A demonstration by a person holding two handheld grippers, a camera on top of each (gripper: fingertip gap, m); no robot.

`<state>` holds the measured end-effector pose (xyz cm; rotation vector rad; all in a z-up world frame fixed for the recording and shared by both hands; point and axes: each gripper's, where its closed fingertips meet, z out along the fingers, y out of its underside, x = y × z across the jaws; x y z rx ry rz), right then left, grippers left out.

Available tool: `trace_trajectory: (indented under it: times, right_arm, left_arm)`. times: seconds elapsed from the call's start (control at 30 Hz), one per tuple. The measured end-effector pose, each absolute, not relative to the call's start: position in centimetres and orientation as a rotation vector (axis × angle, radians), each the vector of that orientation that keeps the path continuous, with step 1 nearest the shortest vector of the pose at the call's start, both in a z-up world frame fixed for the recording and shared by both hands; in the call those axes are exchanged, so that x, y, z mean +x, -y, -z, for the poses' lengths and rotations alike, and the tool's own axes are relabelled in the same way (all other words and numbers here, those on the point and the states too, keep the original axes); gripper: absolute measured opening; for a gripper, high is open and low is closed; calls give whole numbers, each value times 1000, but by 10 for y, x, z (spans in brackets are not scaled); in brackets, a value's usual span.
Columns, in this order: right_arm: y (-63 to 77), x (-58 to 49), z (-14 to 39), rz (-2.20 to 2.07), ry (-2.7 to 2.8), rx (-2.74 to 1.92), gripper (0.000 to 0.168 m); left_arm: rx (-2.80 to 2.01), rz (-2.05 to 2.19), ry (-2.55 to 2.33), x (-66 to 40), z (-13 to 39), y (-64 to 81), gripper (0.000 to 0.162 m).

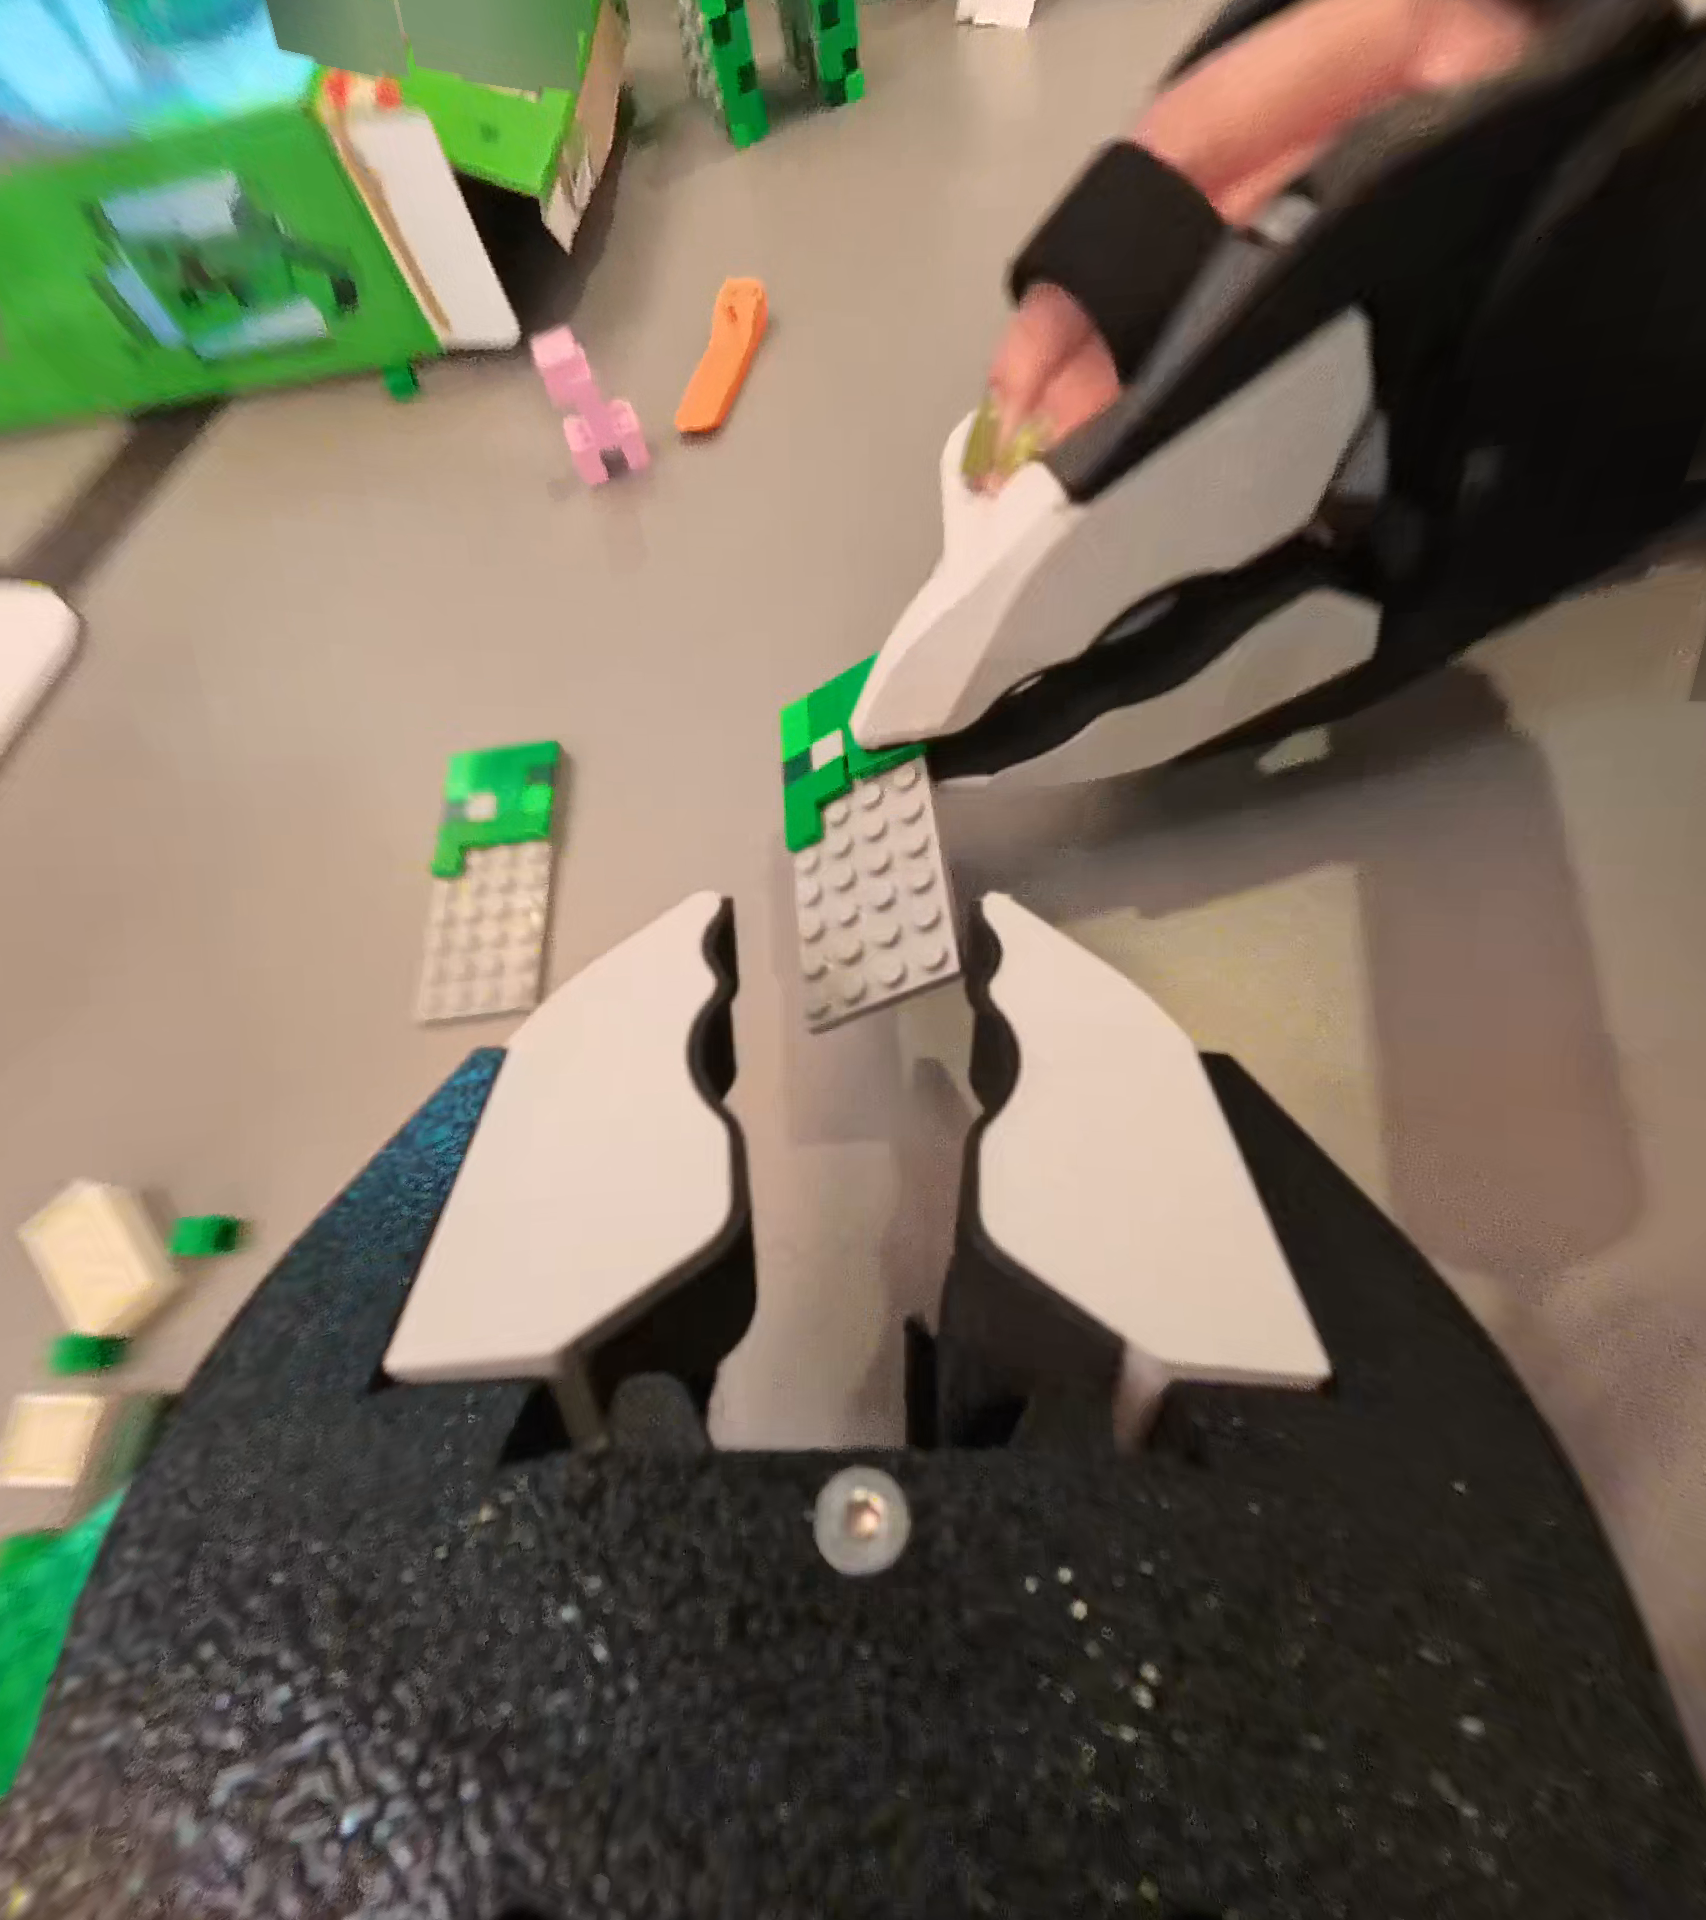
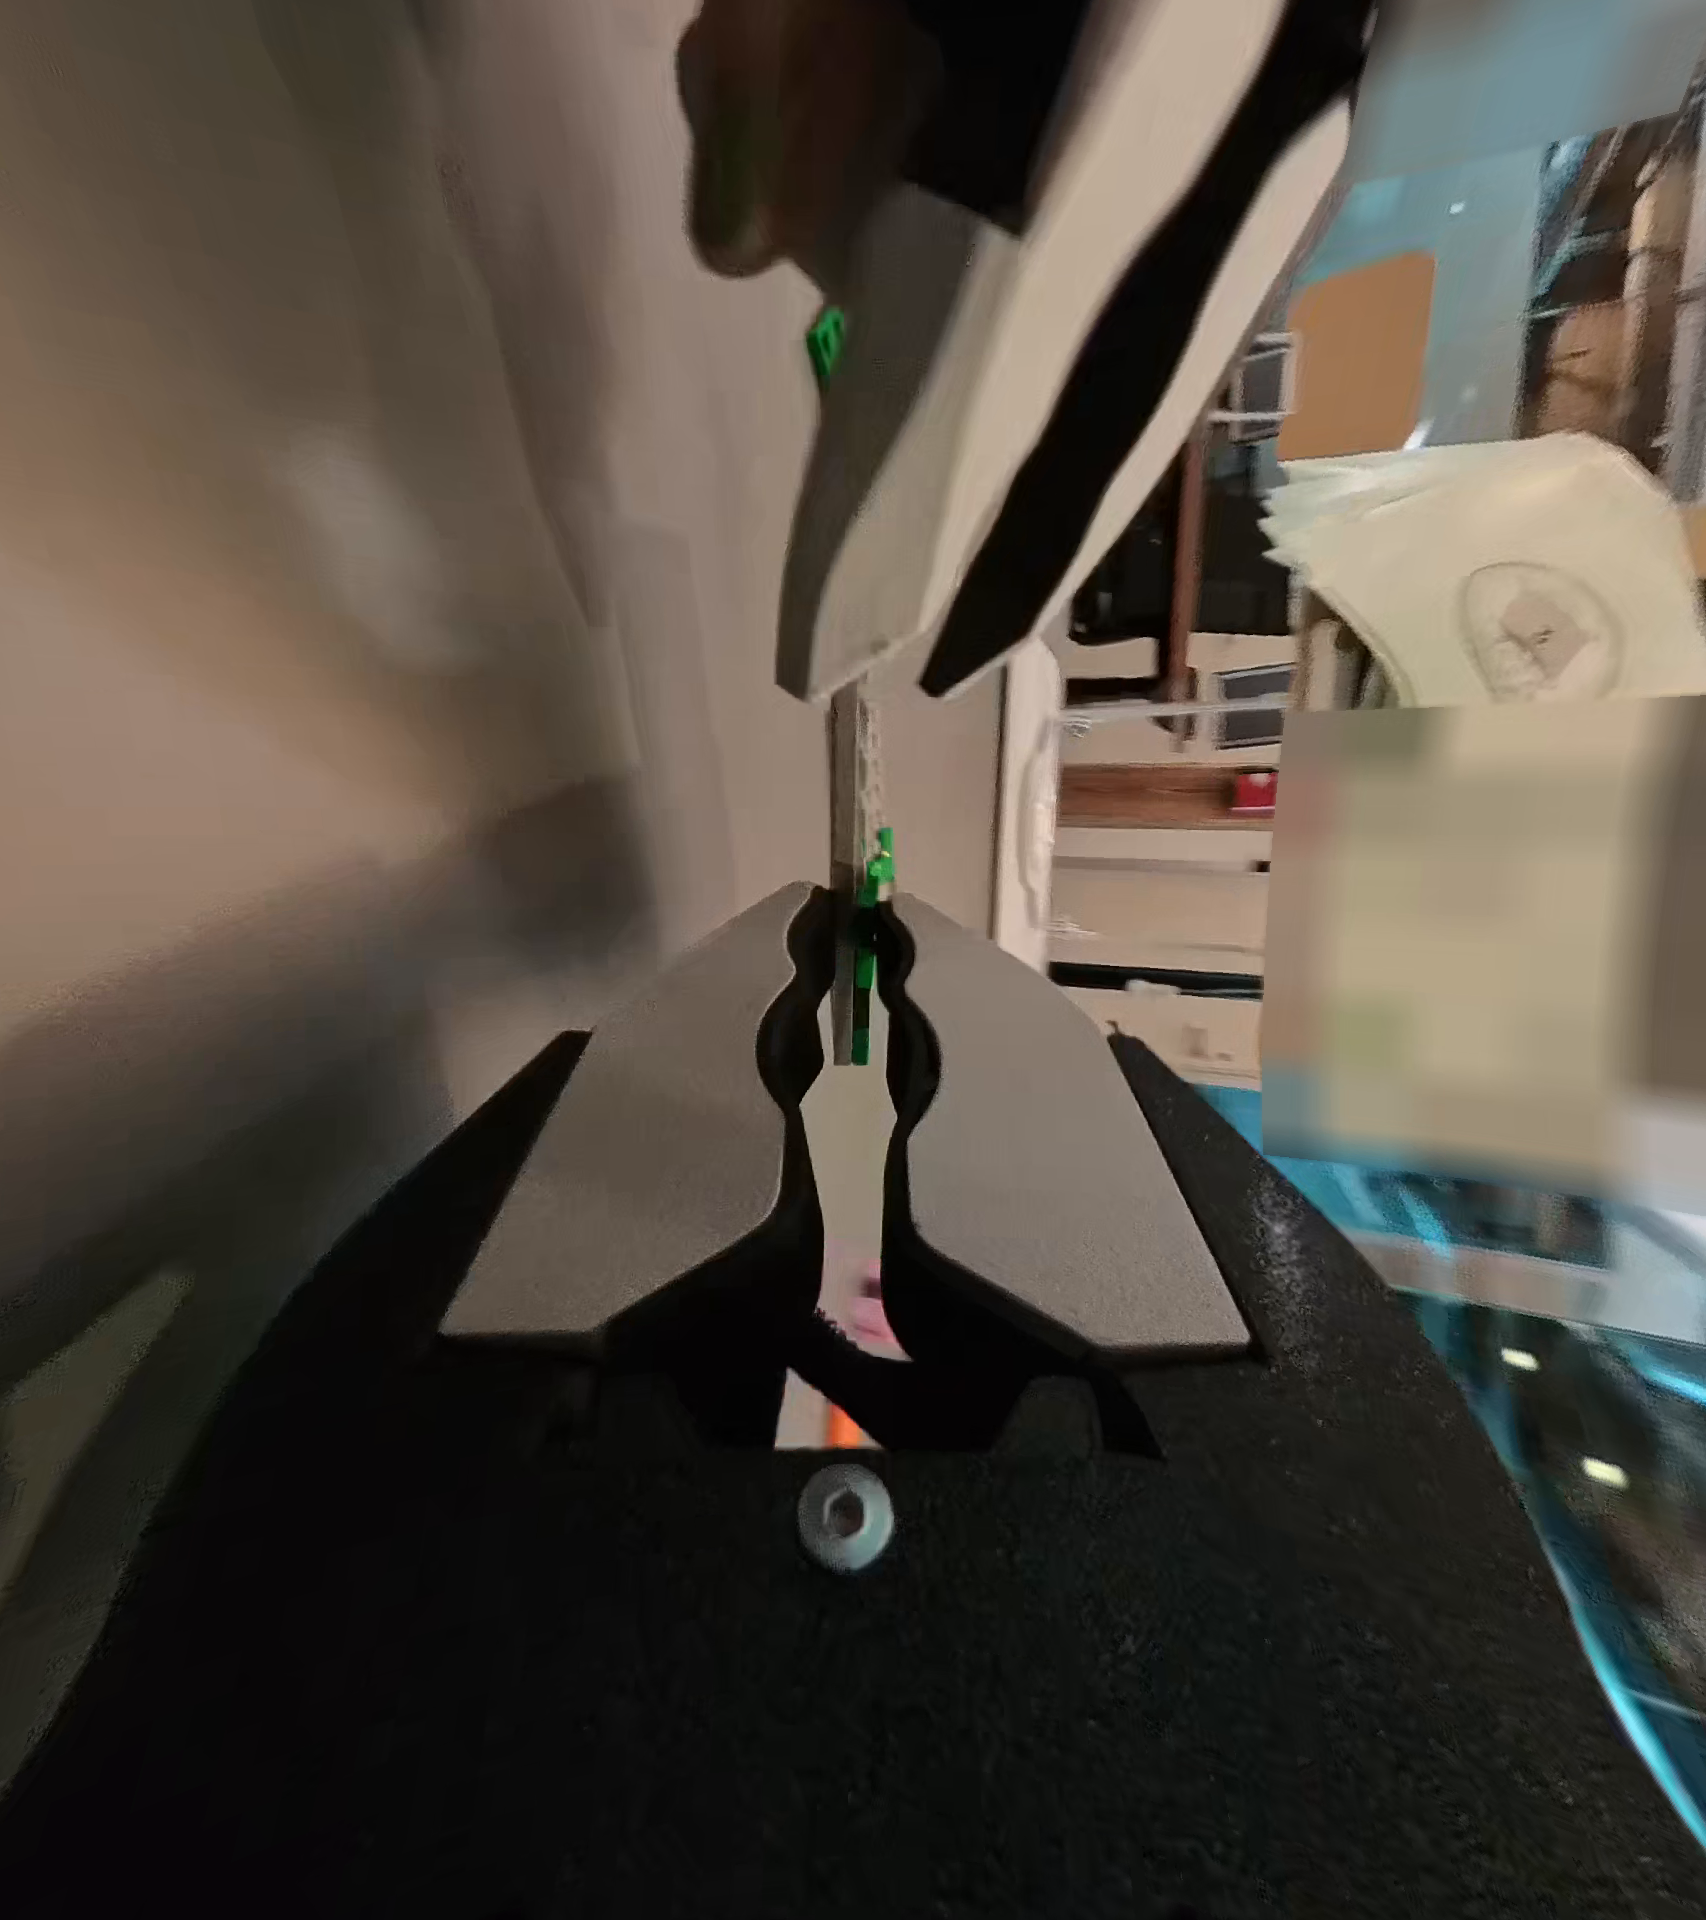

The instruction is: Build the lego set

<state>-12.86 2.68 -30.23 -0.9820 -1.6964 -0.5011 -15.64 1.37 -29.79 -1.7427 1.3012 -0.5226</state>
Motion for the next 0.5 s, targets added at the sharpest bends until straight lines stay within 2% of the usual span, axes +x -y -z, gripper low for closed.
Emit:
trace_trajectory:
  times: [0.1, 0.3, 0.5]
  right_arm:
    - [-23, -130, 302, 330, 1687, -1069, 7]
    - [-15, -132, 301, 216, 1704, -1081, 7]
    - [-2, -129, 313, 131, 1836, -1102, 7]
  left_arm:
    - [-1555, 358, -1433, -155, 293, -9, 36]
    - [-1263, 71, -1594, -153, 295, -2, 6]
    - [-1173, 49, -1706, -148, 303, 10, 4]
